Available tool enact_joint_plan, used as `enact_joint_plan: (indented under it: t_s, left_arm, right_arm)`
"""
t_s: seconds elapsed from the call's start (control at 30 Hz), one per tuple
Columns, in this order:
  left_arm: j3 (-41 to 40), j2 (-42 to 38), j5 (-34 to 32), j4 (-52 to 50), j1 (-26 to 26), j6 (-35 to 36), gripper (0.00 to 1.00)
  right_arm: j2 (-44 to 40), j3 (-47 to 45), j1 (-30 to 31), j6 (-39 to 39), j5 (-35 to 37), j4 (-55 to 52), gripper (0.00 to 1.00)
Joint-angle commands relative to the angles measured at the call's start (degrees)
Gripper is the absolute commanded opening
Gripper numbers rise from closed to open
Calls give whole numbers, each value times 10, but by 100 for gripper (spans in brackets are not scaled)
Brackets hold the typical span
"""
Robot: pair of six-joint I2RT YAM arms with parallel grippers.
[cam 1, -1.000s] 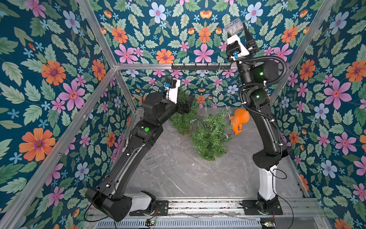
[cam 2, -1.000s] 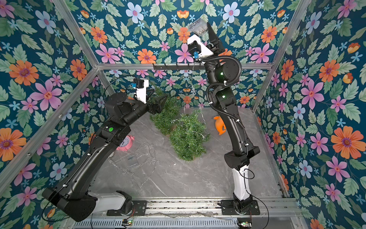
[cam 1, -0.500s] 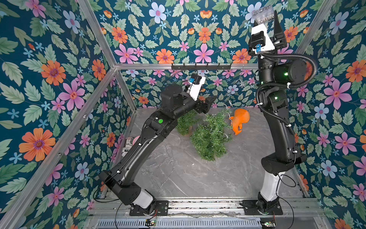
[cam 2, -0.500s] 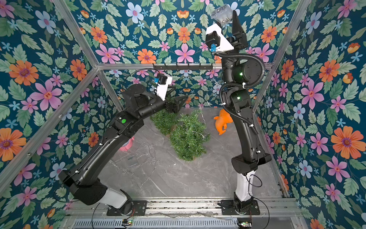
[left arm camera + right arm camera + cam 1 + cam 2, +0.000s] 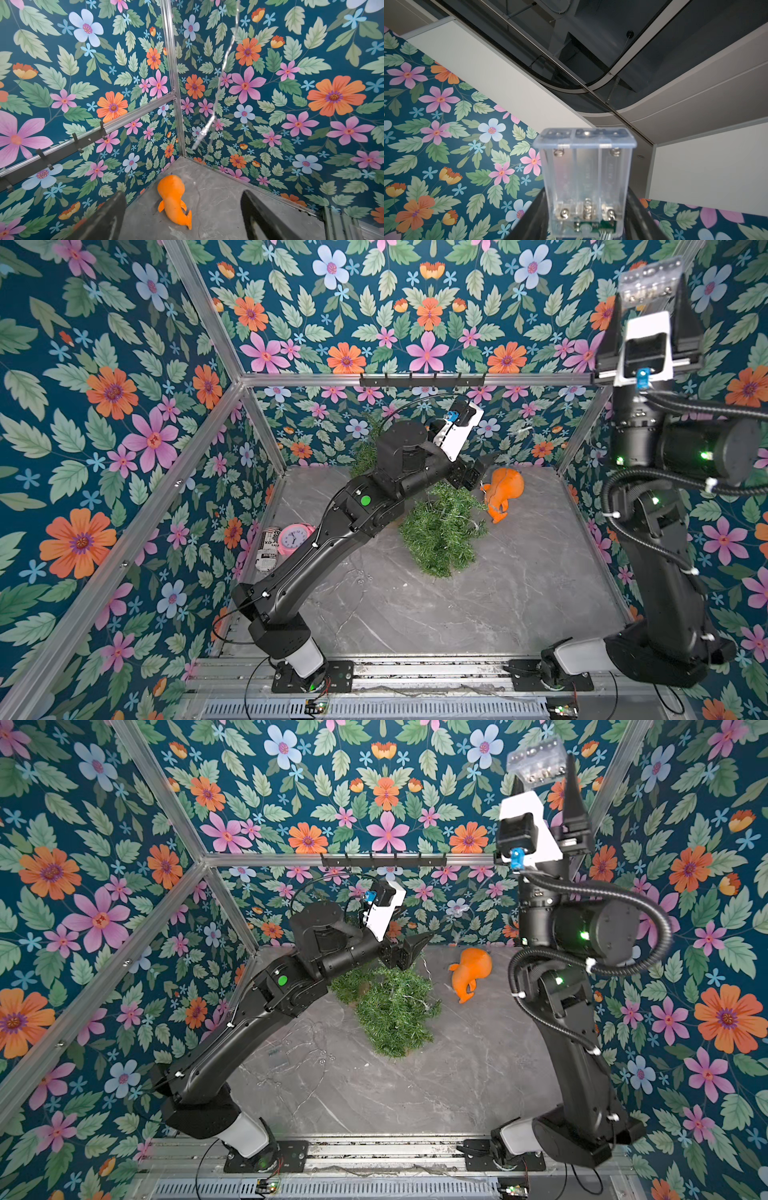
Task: Wrap string light around the christmas tree
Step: Wrap the light string around the Christmas tree.
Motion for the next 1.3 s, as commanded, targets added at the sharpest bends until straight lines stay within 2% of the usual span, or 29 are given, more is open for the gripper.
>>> enact_joint_plan:
  t_s: [0.0, 0.17, 0.27, 0.47, 0.6, 0.8, 0.87, 1.07, 1.27]
  left_arm:
    - [3, -3, -12, 7, -19, -12, 88]
    - [-22, -8, 5, -5, -68, -14, 88]
    - [-31, -7, 15, -22, -96, -5, 88]
    - [-77, -9, 7, -41, -140, 0, 88]
    - [-114, -4, -29, -42, -167, -9, 86]
    - [-130, 40, -90, -6, -200, -30, 86]
    - [-117, 62, -99, -7, -201, -32, 86]
    - [-97, 109, -211, 6, -200, -39, 90]
    - [-53, 158, -244, -5, -180, -72, 89]
  right_arm:
    - [-50, -54, 0, 35, 25, 13, 25]
    - [-151, -154, 0, 90, 8, -35, 25]
    - [-203, -202, 0, 147, 6, -61, 14]
    - [-262, -262, 0, 217, 8, -96, 10]
    - [-288, -284, 0, 248, 10, -140, 9]
    - [-320, -322, 0, 269, 33, -135, 8]
    - [-325, -329, 0, 266, 31, -135, 7]
    - [-343, -334, 0, 267, 30, -138, 6]
    - [-366, -338, 0, 281, 22, -142, 5]
